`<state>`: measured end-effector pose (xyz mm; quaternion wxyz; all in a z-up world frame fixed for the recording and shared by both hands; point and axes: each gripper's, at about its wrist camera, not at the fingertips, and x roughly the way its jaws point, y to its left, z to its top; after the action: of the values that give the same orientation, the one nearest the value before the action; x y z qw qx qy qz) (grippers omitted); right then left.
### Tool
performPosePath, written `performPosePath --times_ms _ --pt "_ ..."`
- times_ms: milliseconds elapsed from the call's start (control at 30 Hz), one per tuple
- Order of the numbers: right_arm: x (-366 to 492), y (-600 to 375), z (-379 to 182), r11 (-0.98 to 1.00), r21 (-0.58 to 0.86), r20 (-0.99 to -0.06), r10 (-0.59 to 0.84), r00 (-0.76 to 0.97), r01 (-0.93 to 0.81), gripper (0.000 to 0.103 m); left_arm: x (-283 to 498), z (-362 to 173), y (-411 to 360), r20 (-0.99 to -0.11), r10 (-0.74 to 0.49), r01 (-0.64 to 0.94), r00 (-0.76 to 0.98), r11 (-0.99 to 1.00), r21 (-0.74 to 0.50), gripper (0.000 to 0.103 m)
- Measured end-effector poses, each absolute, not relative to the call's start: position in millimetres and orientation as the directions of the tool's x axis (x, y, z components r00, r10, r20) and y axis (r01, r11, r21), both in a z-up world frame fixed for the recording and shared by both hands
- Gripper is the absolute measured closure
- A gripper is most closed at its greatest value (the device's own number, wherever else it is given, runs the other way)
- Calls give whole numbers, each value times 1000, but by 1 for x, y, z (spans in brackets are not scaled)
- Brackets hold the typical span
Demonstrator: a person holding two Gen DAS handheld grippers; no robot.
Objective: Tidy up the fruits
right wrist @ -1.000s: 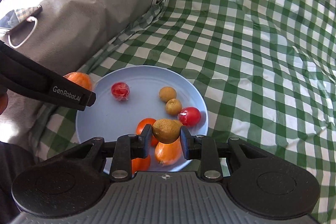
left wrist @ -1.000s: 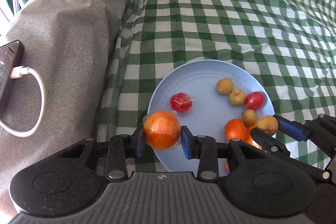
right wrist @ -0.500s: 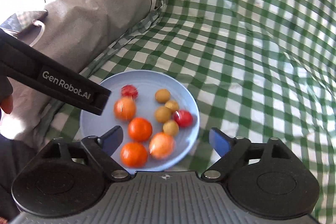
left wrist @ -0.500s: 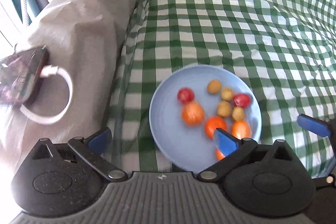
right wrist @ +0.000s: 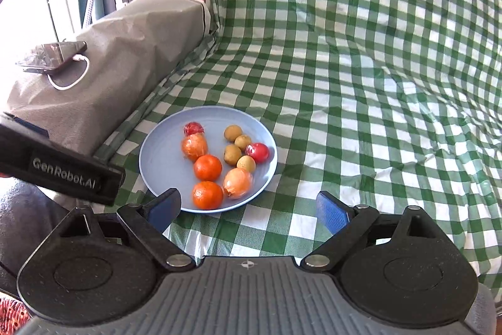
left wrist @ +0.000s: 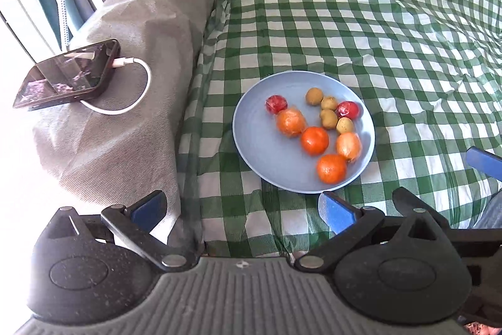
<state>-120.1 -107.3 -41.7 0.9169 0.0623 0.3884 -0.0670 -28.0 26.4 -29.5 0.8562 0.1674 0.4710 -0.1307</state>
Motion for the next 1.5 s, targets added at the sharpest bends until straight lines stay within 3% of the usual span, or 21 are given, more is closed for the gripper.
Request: performPosePath --times_ms 1500 --pt "-137 -99 -29 982 51 -686 -99 721 183 8 -40 -20 26 -825 -54 394 562 895 210 0"
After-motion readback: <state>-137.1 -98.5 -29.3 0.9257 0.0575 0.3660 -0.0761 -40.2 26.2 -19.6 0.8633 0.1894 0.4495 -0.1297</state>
